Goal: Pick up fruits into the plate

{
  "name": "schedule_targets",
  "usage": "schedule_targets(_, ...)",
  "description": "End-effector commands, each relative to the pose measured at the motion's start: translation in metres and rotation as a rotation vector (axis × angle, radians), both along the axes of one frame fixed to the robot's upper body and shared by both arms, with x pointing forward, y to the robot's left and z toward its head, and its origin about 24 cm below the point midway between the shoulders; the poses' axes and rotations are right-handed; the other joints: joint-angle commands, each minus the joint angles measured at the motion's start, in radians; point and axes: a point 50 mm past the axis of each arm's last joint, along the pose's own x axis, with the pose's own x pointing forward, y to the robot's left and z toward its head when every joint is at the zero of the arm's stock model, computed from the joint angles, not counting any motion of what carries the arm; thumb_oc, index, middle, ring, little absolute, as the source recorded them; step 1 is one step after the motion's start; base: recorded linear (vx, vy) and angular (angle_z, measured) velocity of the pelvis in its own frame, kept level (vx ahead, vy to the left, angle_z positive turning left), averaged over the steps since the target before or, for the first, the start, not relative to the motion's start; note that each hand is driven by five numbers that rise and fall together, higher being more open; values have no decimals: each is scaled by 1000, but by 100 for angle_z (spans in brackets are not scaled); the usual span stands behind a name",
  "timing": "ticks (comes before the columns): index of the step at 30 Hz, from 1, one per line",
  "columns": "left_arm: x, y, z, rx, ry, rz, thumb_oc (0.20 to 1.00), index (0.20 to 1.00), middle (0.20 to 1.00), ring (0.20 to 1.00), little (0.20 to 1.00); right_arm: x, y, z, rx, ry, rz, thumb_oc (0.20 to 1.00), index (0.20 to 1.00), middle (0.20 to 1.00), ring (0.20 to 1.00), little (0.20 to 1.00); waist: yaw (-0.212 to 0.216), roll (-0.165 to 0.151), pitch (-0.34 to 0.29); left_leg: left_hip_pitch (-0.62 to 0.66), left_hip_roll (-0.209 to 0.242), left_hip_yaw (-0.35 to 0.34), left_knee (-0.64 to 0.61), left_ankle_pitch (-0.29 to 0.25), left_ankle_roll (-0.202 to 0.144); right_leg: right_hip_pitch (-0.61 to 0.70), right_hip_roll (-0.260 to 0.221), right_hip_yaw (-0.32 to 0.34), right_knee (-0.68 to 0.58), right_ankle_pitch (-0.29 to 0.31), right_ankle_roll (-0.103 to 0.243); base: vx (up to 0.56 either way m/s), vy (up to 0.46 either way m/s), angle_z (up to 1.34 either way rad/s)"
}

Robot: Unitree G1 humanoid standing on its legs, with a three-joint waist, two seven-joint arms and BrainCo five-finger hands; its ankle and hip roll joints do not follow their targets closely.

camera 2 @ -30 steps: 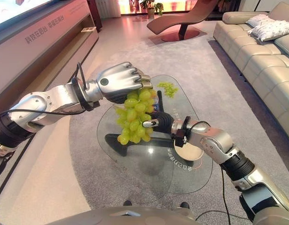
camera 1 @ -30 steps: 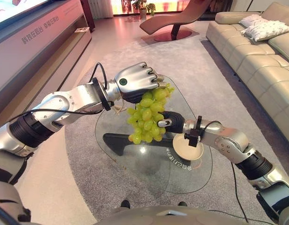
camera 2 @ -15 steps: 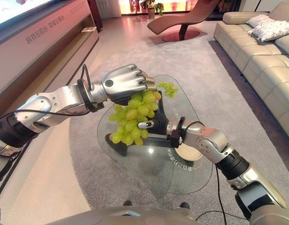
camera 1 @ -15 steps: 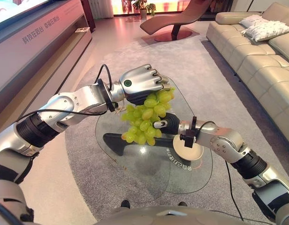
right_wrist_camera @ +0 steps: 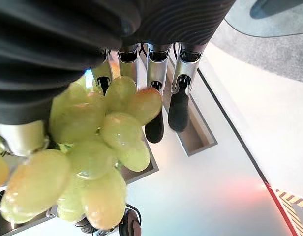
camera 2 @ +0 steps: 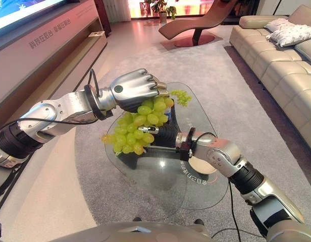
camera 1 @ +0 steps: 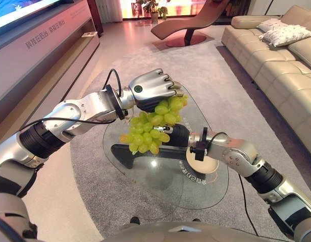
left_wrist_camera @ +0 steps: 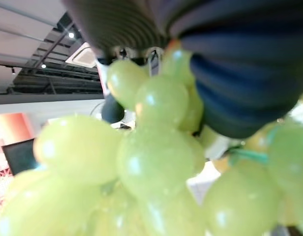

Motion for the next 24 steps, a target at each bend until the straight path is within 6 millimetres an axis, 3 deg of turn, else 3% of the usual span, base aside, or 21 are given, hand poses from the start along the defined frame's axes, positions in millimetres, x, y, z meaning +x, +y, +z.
schedule_targets(1, 0, -13, 51, -79, -142, -50, 200, 200, 200, 200, 200, 1, 20, 38, 122, -113, 79, 200, 200, 200, 200, 200, 22, -37, -1, 75, -53, 60, 7, -145, 36, 64, 0, -12, 6, -90, 9, 0, 0, 0)
schedule_targets(14, 1, -10, 52, -91, -132, -40, 200, 200, 200, 200, 200, 2, 18, 38, 129, -117, 66, 200, 200, 200, 200, 200, 22, -37, 1, 74, -54, 58, 7, -145, 37, 64, -1, -11, 6, -90, 9, 0, 0, 0)
schedule_targets(15, 1, -10, 52, -92, -132, -40, 200, 200, 200, 200, 200, 2, 17, 38, 130, -119, 64, 460, 460, 460, 460, 460, 22, -38, 2, 70, -56, 59, 7, -135, 38, 59, -2, -11, 6, -81, 8, 0, 0, 0)
schedule_targets(16, 1, -10, 52, -92, -132, -40, 200, 200, 200, 200, 200, 2, 17, 38, 130, -119, 64, 460, 460, 460, 460, 460, 22, -38, 2, 70, -56, 59, 7, -135, 38, 59, -2, -11, 6, -81, 8, 0, 0, 0)
schedule_targets(17, 2, -10, 51, -92, -129, -40, 200, 200, 200, 200, 200, 2, 17, 38, 130, -119, 60, 586, 586, 586, 586, 586, 23, -37, 1, 75, -55, 58, 7, -145, 37, 65, -1, -10, 6, -90, 10, 0, 0, 0)
schedule_targets(18, 2, -9, 50, -97, -124, -37, 200, 200, 200, 200, 200, 6, 15, 40, 119, -162, 3, 1000, 1000, 1000, 1000, 1000, 22, -38, 3, 71, -55, 58, 7, -136, 38, 60, -3, -10, 6, -81, 8, 0, 0, 0)
schedule_targets(24, 2, -5, 49, -115, -122, -23, 200, 200, 200, 200, 200, 14, 4, 50, 124, -246, -122, 1000, 1000, 1000, 1000, 1000, 13, -33, 3, 69, -54, 64, 7, -136, 39, 52, -3, -2, 6, -77, 10, -5, 0, 0)
